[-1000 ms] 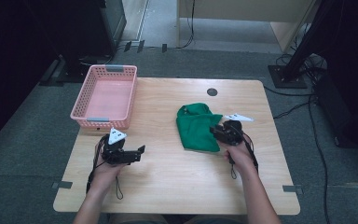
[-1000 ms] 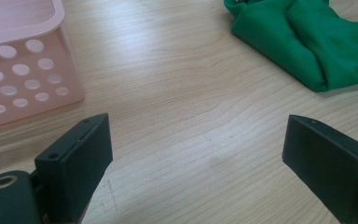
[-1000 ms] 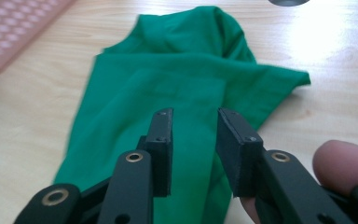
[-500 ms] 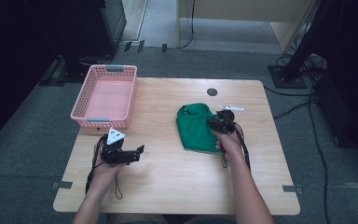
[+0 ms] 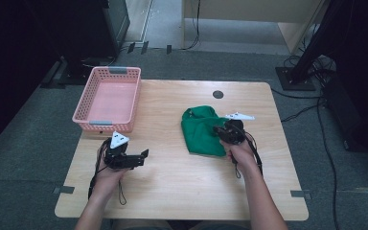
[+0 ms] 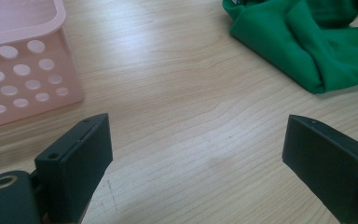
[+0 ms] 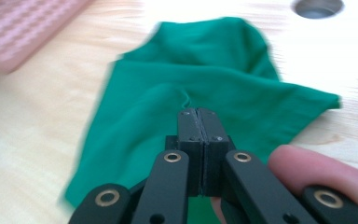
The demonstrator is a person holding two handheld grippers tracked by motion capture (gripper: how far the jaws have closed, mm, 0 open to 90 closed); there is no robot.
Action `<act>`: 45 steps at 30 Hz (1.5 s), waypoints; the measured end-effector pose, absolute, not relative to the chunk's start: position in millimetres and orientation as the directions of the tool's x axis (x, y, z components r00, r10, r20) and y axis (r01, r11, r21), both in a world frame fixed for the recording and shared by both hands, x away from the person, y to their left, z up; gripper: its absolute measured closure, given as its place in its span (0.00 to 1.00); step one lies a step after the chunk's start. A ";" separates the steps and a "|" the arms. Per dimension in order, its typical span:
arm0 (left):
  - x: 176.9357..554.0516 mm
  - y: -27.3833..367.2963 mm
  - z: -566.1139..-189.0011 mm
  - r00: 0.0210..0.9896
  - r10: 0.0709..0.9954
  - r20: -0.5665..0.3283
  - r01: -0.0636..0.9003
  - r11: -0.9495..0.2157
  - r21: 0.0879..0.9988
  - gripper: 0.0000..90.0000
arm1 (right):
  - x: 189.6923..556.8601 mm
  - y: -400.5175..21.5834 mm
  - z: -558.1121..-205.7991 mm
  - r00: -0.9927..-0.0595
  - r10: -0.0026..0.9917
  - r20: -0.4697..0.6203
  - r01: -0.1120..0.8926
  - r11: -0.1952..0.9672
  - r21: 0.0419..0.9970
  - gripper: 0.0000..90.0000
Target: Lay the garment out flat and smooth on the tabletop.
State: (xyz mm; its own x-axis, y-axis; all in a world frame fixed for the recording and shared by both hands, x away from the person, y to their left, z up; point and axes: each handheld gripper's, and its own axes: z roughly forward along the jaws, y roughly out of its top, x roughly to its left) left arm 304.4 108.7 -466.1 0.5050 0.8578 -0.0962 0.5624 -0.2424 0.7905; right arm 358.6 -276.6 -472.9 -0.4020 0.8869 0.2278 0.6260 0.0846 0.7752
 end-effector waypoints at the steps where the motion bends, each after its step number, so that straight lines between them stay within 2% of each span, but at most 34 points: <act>1: 304.4 108.8 -466.2 0.505 0.858 -0.097 0.563 -0.242 0.790 0.10 | 350.5 -275.4 -470.0 -0.420 0.883 0.210 0.611 0.104 0.785 1.00; 6: 304.6 108.8 -466.6 0.505 0.858 -0.098 0.565 -0.242 0.789 0.10 | 315.7 -275.7 -462.3 -0.500 0.846 0.188 0.561 0.151 0.814 1.00; 7: 304.7 108.3 -466.7 0.506 0.857 -0.099 0.565 -0.242 0.789 0.10 | 299.3 -276.9 -461.4 -0.546 0.820 0.175 0.537 0.181 0.824 1.00; 11: 304.0 106.4 -467.5 0.507 0.856 -0.097 0.569 -0.248 0.784 0.10 | 271.0 -280.5 -463.7 -0.628 0.767 0.131 0.483 0.252 0.839 1.00; 15: 303.5 105.3 -467.7 0.508 0.855 -0.101 0.570 -0.245 0.784 0.10 | 248.9 -286.5 -466.8 -0.728 0.671 0.137 0.442 0.307 0.843 1.00; 19: 303.7 105.6 -469.1 0.508 0.855 -0.100 0.572 -0.248 0.782 0.10 | 229.5 -296.2 -466.7 -0.841 0.514 0.168 0.370 0.321 0.872 0.85; 21: 303.7 105.6 -469.7 0.508 0.856 -0.101 0.574 -0.248 0.780 0.10 | 225.0 -303.7 -465.3 -0.856 0.481 0.188 0.357 0.287 0.889 0.81; 23: 303.7 105.5 -469.7 0.508 0.855 -0.101 0.574 -0.248 0.780 0.10 | 227.2 -310.8 -464.9 -0.838 0.504 0.210 0.374 0.250 0.893 0.79; 27: 303.1 104.2 -469.3 0.512 0.854 -0.099 0.572 -0.252 0.781 0.10 | 236.4 -319.3 -468.5 -0.756 0.613 0.229 0.421 0.189 0.887 0.74; 31: 303.4 103.1 -470.0 0.514 0.852 -0.105 0.572 -0.249 0.781 0.10 | 249.8 -315.8 -480.8 -0.592 0.786 0.179 0.485 0.171 0.857 0.66; 33: 303.4 102.4 -470.6 0.515 0.850 -0.108 0.574 -0.249 0.780 0.10 | 256.8 -313.0 -489.0 -0.515 0.840 0.169 0.516 0.146 0.844 0.62; 40: 302.6 99.9 -470.6 0.518 0.846 -0.127 0.572 -0.232 0.787 0.10 | 274.9 -302.1 -509.1 -0.316 0.943 0.106 0.599 0.111 0.793 0.42; 45: 302.2 92.9 -473.1 0.497 0.856 -0.141 0.565 -0.196 0.802 0.10 | 279.9 -290.8 -518.8 -0.265 0.964 0.021 0.625 0.155 0.765 0.36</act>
State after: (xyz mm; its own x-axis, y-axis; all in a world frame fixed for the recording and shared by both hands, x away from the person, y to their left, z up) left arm 302.2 92.9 -473.1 0.4975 0.8560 -0.1408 0.5646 -0.1963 0.8017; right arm 279.9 -290.8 -518.8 -0.2647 0.9641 0.0208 0.6254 0.1552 0.7647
